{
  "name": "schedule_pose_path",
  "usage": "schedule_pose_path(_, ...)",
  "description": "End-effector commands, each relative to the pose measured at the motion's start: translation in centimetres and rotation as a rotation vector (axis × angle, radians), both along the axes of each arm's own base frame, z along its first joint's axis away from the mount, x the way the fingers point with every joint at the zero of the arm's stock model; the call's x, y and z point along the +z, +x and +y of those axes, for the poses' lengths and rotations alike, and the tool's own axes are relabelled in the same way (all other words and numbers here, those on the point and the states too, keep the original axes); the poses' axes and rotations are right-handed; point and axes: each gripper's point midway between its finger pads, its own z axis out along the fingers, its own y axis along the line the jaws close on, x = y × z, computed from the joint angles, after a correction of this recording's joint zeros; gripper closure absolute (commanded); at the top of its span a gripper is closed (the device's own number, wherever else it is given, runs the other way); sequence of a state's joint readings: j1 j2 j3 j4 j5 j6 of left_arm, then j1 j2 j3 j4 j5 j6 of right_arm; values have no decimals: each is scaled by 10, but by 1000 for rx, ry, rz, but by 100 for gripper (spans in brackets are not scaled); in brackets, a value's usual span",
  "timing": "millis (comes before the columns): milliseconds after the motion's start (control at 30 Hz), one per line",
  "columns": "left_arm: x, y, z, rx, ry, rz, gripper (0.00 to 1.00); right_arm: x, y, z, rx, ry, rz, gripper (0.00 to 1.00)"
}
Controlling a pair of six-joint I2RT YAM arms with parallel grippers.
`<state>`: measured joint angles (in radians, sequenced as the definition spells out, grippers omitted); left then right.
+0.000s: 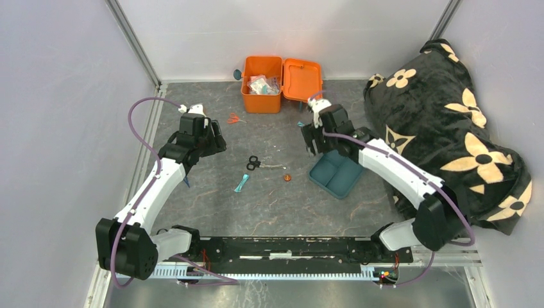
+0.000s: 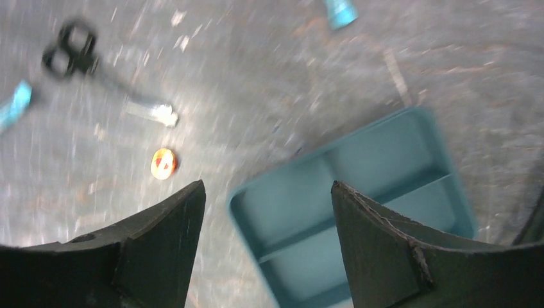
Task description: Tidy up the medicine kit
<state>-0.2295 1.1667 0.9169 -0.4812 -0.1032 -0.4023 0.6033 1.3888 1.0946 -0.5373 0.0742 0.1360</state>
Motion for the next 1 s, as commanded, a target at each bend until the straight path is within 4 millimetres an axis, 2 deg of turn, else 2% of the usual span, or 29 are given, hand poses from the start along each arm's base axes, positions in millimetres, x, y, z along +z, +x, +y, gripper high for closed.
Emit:
schedule_pose_path(0,14,6,4,-8,27,-56,28,20,75,-21,-280,75,-115,23)
schedule_pose_path(167,15,6,4,-7,22,-59,28,7,132,-18,-385,153,-134,27)
schedule_pose_path(300,14,6,2,-13,17,-54,28,-10,177,-11,-420,148,-112,29)
schedule_pose_path(433,14,7,3,-12,14,-56,28,-31,208,-13,-459,122,-99,29)
schedule_pose_path(633,15,7,5,-5,16,-57,28,-55,231,-20,-506,91,-90,29)
schedule_pose_path(967,16,8,7,2,15,-59,28,-85,239,-26,-525,79,-57,31)
